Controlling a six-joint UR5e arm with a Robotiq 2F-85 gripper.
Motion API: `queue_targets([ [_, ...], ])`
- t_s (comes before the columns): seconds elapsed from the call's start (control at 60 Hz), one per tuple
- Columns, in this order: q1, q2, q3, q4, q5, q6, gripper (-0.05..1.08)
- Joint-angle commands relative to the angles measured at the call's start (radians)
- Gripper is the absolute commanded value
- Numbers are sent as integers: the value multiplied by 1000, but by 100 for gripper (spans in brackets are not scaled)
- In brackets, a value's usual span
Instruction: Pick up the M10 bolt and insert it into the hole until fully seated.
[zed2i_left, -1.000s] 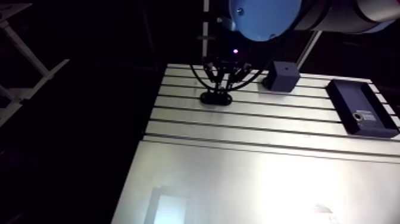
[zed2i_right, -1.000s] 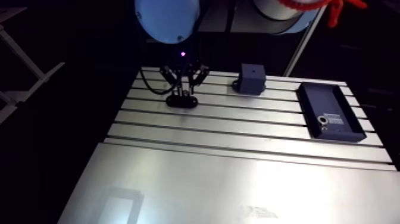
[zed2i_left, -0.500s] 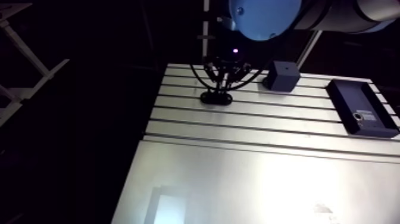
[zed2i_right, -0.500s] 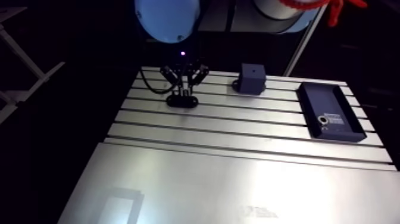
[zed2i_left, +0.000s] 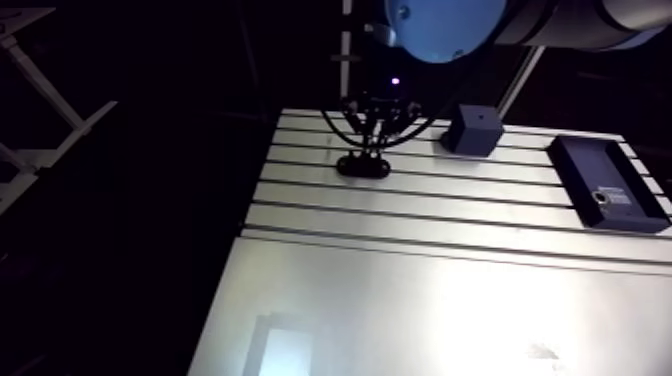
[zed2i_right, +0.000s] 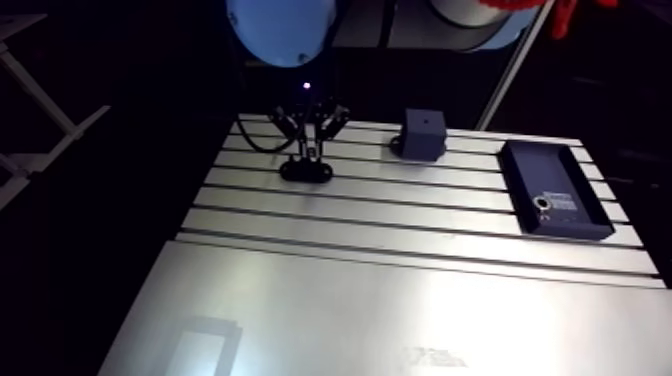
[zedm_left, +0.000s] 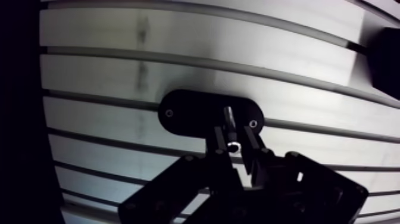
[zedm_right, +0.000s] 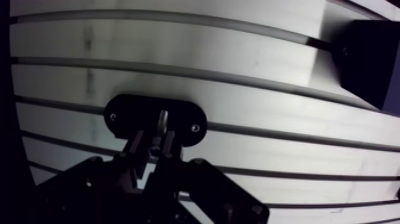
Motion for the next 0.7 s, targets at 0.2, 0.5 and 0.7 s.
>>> queue_targets([
  [0.2,0,-25,-48,38,-1,-3,99],
  [0.5,-42,-45,-181,265,-6,-34,106],
  [0.7,-100,-41,-327,438,-6,-34,107],
])
